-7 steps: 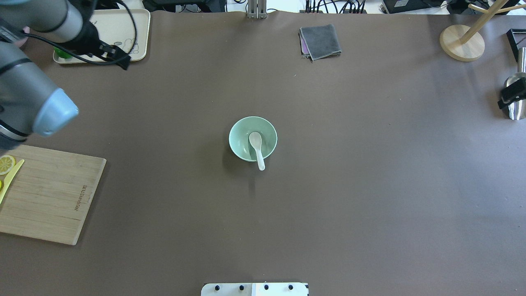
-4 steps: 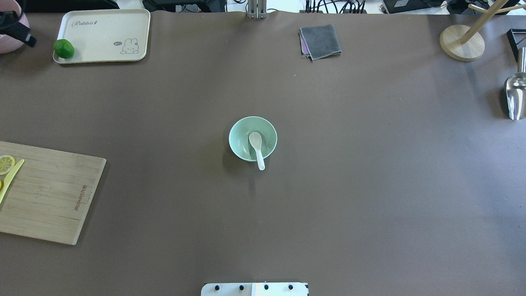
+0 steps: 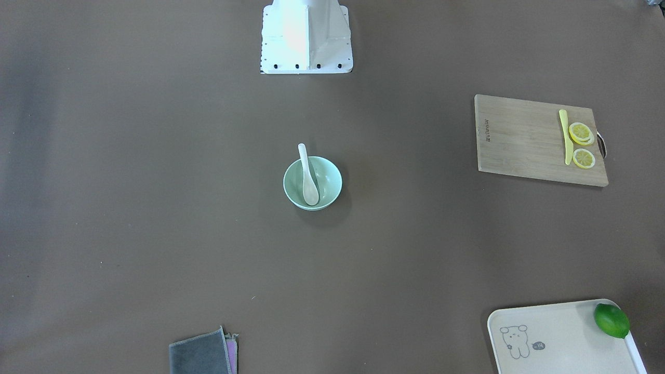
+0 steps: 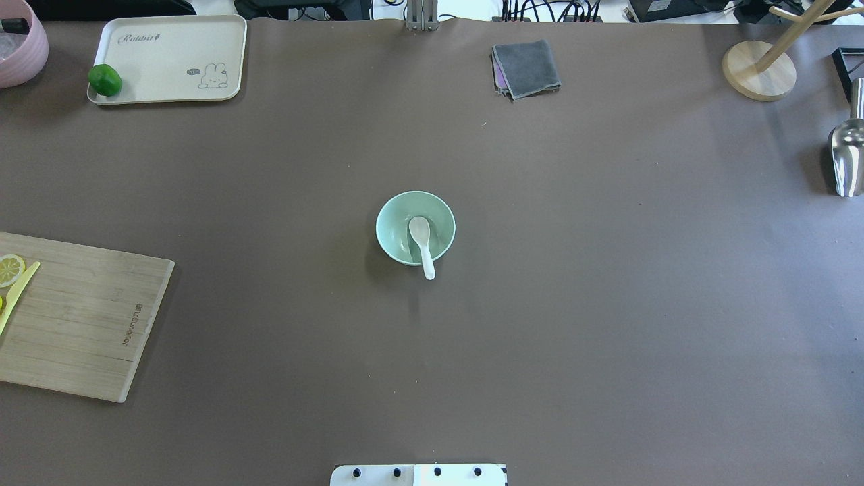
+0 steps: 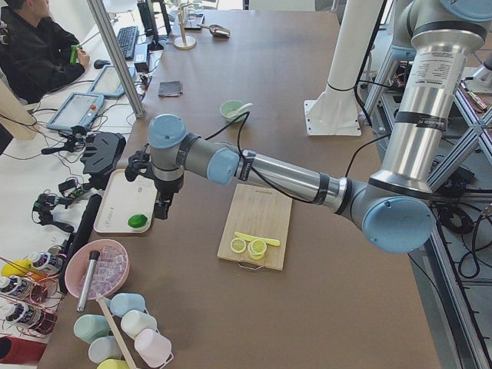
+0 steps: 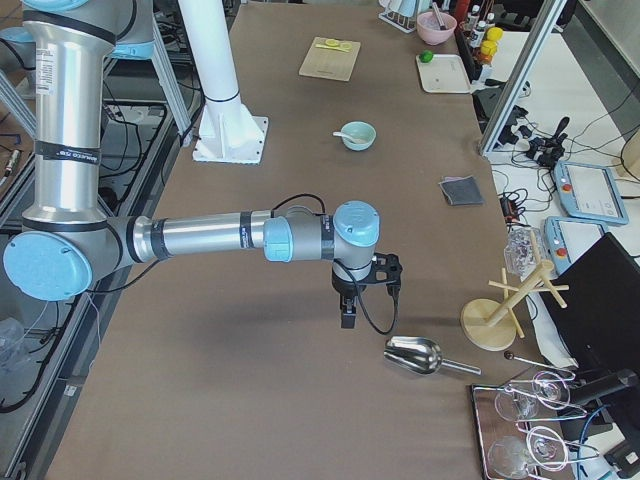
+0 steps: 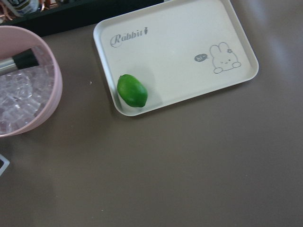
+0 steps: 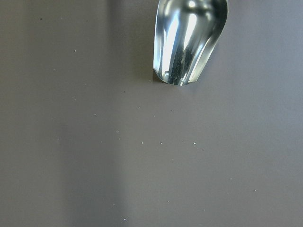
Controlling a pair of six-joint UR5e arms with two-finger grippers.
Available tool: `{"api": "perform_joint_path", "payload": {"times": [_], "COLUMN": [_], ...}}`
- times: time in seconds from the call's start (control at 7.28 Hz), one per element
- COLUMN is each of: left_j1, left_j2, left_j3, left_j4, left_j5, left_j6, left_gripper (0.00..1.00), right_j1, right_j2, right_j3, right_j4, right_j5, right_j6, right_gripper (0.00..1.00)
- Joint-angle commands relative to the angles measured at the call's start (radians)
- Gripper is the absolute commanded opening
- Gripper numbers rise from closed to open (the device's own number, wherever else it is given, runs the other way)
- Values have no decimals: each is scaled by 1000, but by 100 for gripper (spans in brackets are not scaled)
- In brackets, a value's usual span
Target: Place spoon in bowl
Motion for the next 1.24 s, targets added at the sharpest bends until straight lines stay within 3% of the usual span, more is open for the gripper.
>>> {"api": "perform_joint_path", "payload": {"times": [0.0, 0.14, 1.1], "left_j1": [-15, -20, -27], "left_j2": [170, 200, 206], "left_j3": [1, -2, 2], "left_j4": [-135, -198, -181], "left_j5": [5, -1, 2], "left_j6": [1, -5, -14], "left_gripper": [98, 98, 98], "right_j1": [3, 3, 2], "right_j2": [-21, -21, -25], "right_j3": [-1, -2, -25], "right_j4": [0, 0, 10], "right_j5": [8, 8, 3], "right_j6": [2, 5, 5], "right_gripper": [100, 100, 100]}}
